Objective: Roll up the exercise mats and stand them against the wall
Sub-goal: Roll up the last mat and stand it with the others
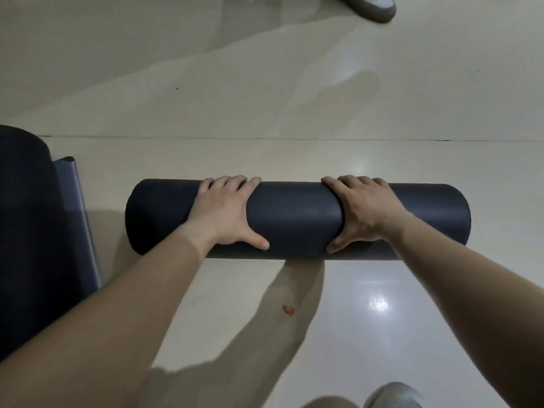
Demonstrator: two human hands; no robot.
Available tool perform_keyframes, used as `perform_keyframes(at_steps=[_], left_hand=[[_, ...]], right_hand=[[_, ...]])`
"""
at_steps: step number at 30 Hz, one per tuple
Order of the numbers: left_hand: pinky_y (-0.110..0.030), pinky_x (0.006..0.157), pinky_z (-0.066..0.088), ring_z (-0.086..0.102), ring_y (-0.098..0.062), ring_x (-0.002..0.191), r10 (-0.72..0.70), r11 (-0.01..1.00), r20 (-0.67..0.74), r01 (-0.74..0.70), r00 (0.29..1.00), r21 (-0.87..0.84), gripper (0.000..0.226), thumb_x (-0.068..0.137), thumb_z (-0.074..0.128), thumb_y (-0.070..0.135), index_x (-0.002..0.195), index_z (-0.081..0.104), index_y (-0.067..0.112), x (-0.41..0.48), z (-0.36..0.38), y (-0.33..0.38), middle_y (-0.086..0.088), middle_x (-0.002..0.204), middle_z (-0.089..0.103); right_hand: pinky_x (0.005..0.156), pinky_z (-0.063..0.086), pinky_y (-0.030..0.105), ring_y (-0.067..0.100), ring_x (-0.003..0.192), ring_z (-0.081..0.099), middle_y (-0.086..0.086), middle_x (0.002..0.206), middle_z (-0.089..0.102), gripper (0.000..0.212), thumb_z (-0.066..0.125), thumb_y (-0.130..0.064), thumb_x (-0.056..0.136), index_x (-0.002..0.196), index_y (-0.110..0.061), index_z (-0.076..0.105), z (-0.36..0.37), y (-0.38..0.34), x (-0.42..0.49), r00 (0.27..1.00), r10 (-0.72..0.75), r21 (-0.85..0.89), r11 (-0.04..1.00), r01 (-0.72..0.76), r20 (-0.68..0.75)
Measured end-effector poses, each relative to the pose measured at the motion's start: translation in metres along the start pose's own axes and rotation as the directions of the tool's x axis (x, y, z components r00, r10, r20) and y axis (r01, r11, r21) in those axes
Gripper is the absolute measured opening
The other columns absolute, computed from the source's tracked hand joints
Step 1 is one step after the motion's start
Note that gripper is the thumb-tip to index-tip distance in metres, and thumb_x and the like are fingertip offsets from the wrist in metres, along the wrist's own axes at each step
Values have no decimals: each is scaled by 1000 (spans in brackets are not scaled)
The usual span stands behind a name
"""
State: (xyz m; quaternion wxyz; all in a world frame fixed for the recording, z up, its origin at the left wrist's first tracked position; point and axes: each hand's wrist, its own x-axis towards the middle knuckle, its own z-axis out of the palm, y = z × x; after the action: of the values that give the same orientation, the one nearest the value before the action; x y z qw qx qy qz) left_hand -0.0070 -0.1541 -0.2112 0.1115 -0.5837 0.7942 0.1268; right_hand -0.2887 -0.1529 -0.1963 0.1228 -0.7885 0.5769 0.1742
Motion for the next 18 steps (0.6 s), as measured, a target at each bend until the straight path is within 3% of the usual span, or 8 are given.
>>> perform_keyframes(at_steps=[4,7,10,12,14,16,18], left_hand=[[-47,118,27,41,-23,141,20,995,115,-8,993,-100,139,37,61,97,156,24,36,28,-16,-13,7,155,43],[-48,123,17,36,-20,144,-6,994,0,6,1000,-111,127,50,55,100,155,29,35,12,-11,-16,6,157,42],[-57,123,-1,17,-21,154,-207,976,-136,195,969,-100,110,68,32,99,158,26,37,-17,7,-22,3,165,28],[-59,122,-3,7,-22,157,-401,904,-185,355,897,-239,98,80,34,88,159,26,32,-32,18,-29,-1,169,20],[-59,124,1,2,-29,157,-590,775,-187,486,785,-403,93,86,44,79,160,26,26,-42,20,-32,-9,170,14],[-57,124,8,3,-37,155,-689,692,-177,564,703,-452,96,85,53,76,160,24,24,-49,21,-33,-17,169,10],[-57,122,20,9,-39,153,-752,609,-143,597,643,-522,93,86,57,72,159,25,24,-54,18,-35,-18,167,11]], right_hand=[[106,45,46,28,123,55,-6,138,55,140,71,-94,31,152,-43,22,-19,11,31,991,-11,90,996,-2,137],[108,43,45,27,125,55,-6,140,54,142,69,-96,31,153,-42,22,-15,16,33,992,-23,97,995,11,124],[121,27,49,26,138,47,-4,151,49,144,60,-102,36,158,-35,25,-4,22,22,999,-9,116,993,5,40],[124,14,57,27,144,40,1,155,45,133,41,-108,50,157,-30,30,11,28,-2,989,97,126,989,-83,-113],[123,12,63,31,149,31,8,159,39,111,24,-102,71,156,-31,33,34,35,-35,914,304,231,941,-245,-269],[121,13,64,35,154,18,14,165,27,97,24,-91,82,158,-31,28,53,42,-63,800,509,384,840,-383,-317],[120,16,64,38,155,12,19,167,18,105,39,-91,80,159,-26,22,60,48,-77,714,652,500,721,-480,-255]])
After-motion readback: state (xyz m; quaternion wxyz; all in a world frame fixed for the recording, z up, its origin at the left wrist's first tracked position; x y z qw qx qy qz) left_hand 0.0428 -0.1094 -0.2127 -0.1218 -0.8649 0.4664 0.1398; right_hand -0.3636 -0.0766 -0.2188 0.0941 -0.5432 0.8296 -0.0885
